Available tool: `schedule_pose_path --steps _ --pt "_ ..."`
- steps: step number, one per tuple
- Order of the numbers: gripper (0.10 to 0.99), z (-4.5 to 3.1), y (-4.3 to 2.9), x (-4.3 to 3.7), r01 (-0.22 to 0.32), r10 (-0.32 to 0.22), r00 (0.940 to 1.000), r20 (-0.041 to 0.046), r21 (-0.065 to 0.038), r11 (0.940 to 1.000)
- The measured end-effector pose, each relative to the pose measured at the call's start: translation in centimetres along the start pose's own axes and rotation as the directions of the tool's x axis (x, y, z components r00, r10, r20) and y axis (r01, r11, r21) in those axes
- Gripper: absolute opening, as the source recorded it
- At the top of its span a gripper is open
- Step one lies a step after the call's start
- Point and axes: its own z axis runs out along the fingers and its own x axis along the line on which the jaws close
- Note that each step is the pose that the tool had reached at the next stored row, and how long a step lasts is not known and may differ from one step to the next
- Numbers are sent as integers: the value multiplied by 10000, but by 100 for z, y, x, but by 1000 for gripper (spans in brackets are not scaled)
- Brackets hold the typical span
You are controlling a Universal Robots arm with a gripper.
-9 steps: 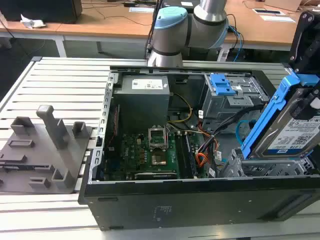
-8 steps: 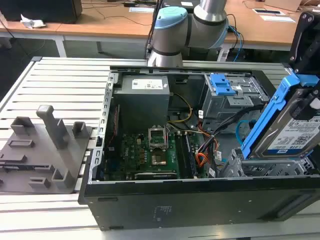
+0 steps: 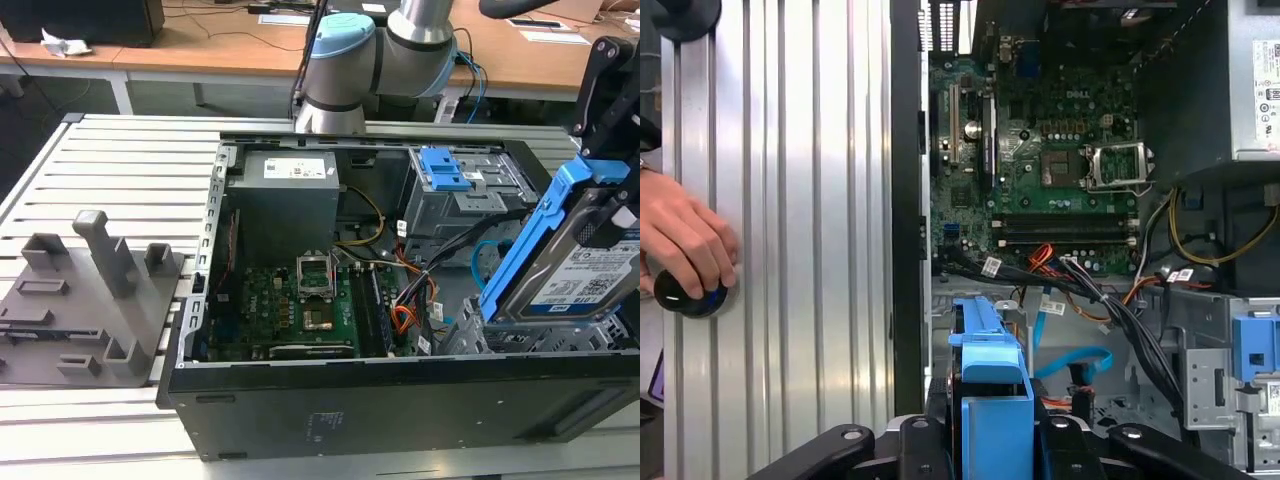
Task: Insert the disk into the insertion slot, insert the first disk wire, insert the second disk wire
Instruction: 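Insert the disk into the insertion slot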
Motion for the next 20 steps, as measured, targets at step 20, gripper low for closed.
schedule_pose_path --steps 20 --pt "365 279 -167 -242 53 -53 10000 -2 -1 10000"
